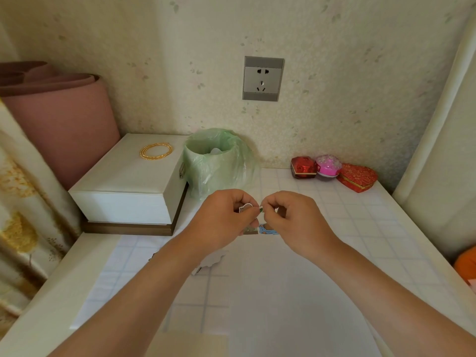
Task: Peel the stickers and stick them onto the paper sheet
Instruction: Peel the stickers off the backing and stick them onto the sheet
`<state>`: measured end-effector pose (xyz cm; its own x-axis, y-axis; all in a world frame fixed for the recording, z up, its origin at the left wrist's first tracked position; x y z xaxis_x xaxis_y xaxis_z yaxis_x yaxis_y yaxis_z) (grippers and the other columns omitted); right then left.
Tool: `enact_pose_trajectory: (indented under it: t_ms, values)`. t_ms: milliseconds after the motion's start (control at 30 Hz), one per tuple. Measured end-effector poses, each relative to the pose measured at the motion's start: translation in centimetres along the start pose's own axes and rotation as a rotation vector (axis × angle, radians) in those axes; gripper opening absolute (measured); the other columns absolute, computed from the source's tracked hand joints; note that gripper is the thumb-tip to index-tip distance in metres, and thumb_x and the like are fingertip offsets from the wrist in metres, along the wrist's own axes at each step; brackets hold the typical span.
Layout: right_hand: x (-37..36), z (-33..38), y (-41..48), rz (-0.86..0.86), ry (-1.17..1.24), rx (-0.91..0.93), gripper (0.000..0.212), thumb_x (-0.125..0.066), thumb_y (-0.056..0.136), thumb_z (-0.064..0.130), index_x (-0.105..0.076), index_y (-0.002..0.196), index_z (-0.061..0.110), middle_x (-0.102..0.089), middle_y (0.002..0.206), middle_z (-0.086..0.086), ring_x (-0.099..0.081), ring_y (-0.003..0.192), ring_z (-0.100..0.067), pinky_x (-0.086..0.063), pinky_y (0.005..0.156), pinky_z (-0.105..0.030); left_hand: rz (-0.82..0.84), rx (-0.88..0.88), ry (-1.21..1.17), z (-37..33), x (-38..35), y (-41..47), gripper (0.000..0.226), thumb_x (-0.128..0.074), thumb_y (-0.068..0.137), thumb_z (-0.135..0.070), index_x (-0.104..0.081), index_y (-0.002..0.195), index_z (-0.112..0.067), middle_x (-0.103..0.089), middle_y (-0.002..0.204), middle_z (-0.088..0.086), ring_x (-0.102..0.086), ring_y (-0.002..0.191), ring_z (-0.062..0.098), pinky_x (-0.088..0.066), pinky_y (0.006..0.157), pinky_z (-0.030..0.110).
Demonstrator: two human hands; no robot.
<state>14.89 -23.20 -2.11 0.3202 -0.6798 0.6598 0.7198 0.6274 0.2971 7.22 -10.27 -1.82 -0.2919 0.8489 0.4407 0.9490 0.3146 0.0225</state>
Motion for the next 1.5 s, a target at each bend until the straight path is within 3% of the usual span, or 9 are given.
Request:
enact_pose_trajectory:
  t_ms: [67, 200, 633, 867, 1100, 1200, 1267, 1400, 1500]
  values:
    - [0.1, -0.3, 0.2, 0.006, 0.126, -0.064, 0.02, -0.061, 0.094, 0.019, -0.072, 0.079, 0.025, -0.063, 0.068, 0.019, -0.054, 0.058, -0.006, -0.045, 0.057, -0.021, -0.01, 0.006, -0.016, 0.0, 0.3, 0.0, 0.009, -0.063, 0.094, -0.018, -0.069, 0.088, -0.017, -0.074, 0.073, -0.001, -0.054, 0.047, 0.003, -0.047, 0.052, 0.016]
    - [0.2, -0.6, 0.3, 0.03, 0.312, -0.183, 0.019, -0.066, 0.095, 0.021, -0.074, 0.078, 0.02, -0.057, 0.051, 0.013, -0.047, 0.047, -0.003, -0.039, 0.048, -0.016, -0.028, 0.011, -0.059, 0.0, 0.8, 0.0, 0.009, -0.064, 0.094, -0.018, -0.069, 0.088, -0.016, -0.074, 0.072, 0.001, -0.053, 0.046, 0.003, -0.045, 0.051, 0.014]
    - [0.5, 0.2, 0.1, 0.008, 0.154, -0.063, 0.016, -0.069, 0.091, 0.022, -0.073, 0.08, 0.032, -0.064, 0.073, 0.023, -0.05, 0.055, -0.001, -0.041, 0.055, -0.012, 0.028, 0.006, -0.008, -0.2, 0.7, -0.3, 0.007, -0.063, 0.094, -0.02, -0.07, 0.09, -0.02, -0.075, 0.073, -0.003, -0.054, 0.049, 0.001, -0.047, 0.054, 0.016]
    - [0.6, 0.5, 0.0, 0.015, 0.173, -0.045, 0.014, -0.069, 0.089, 0.016, -0.072, 0.079, 0.025, -0.063, 0.073, 0.022, -0.05, 0.054, 0.0, -0.041, 0.054, -0.012, 0.057, -0.022, -0.019, -0.4, 0.7, -0.4, 0.005, -0.064, 0.094, -0.015, -0.069, 0.092, -0.016, -0.074, 0.072, 0.0, -0.054, 0.048, 0.002, -0.047, 0.055, 0.016]
    - [0.3, 0.3, -0.1, 0.072, 0.286, -0.145, 0.021, -0.064, 0.094, 0.016, -0.072, 0.077, 0.024, -0.057, 0.052, 0.012, -0.049, 0.052, -0.01, -0.043, 0.05, -0.019, 0.043, -0.008, -0.019, -0.3, 0.7, -0.1, 0.006, -0.063, 0.095, -0.019, -0.069, 0.092, -0.018, -0.074, 0.074, 0.001, -0.054, 0.049, 0.003, -0.048, 0.056, 0.017]
    - [0.2, 0.5, -0.2, 0.087, 0.31, -0.171, 0.022, -0.063, 0.096, 0.016, -0.072, 0.077, 0.022, -0.055, 0.049, 0.009, -0.049, 0.047, -0.006, -0.043, 0.051, -0.019, 0.037, -0.008, -0.032, 0.0, 0.6, 0.0, 0.006, -0.064, 0.094, -0.021, -0.069, 0.091, -0.019, -0.074, 0.075, 0.001, -0.055, 0.05, 0.002, -0.049, 0.058, 0.02]
    - [0.3, 0.5, -0.3, 0.072, 0.34, -0.197, 0.023, -0.061, 0.096, 0.013, -0.072, 0.077, 0.02, -0.054, 0.047, 0.01, -0.049, 0.045, -0.004, -0.043, 0.05, -0.017, -0.011, -0.02, -0.024, 0.3, 0.6, 0.1, 0.004, -0.067, 0.092, -0.027, -0.069, 0.092, -0.024, -0.073, 0.08, -0.003, -0.06, 0.059, 0.005, -0.053, 0.067, 0.027]
    - [0.5, 0.4, -0.3, 0.024, 0.36, -0.224, 0.022, -0.062, 0.096, 0.015, -0.072, 0.077, 0.02, -0.054, 0.046, 0.013, -0.047, 0.042, -0.003, -0.04, 0.047, -0.013, -0.243, -0.1, 0.206, 0.1, 1.3, -0.3, 0.021, -0.073, 0.086, -0.042, -0.062, 0.103, -0.038, -0.061, 0.1, -0.019, -0.057, 0.087, 0.001, -0.043, 0.069, 0.013]
    - [0.5, 0.4, -0.3, -0.017, 0.33, -0.202, 0.019, -0.064, 0.095, 0.018, -0.072, 0.078, 0.023, -0.057, 0.048, 0.016, -0.046, 0.044, -0.004, -0.041, 0.048, -0.015, -0.335, -0.143, 0.181, -0.5, 1.6, -0.7, 0.012, -0.074, 0.086, -0.034, -0.064, 0.091, -0.031, -0.063, 0.086, -0.016, -0.056, 0.074, 0.0, -0.042, 0.061, 0.01]
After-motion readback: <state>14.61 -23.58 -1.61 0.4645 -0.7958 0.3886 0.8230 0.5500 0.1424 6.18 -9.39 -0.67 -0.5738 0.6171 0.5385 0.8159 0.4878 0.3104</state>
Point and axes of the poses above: each hand's wrist, its own y-axis towards the middle knuckle, its own x-axis out of the back of the hand, z = x × y, the point moved 6 cm from there along y, towards the middle knuckle
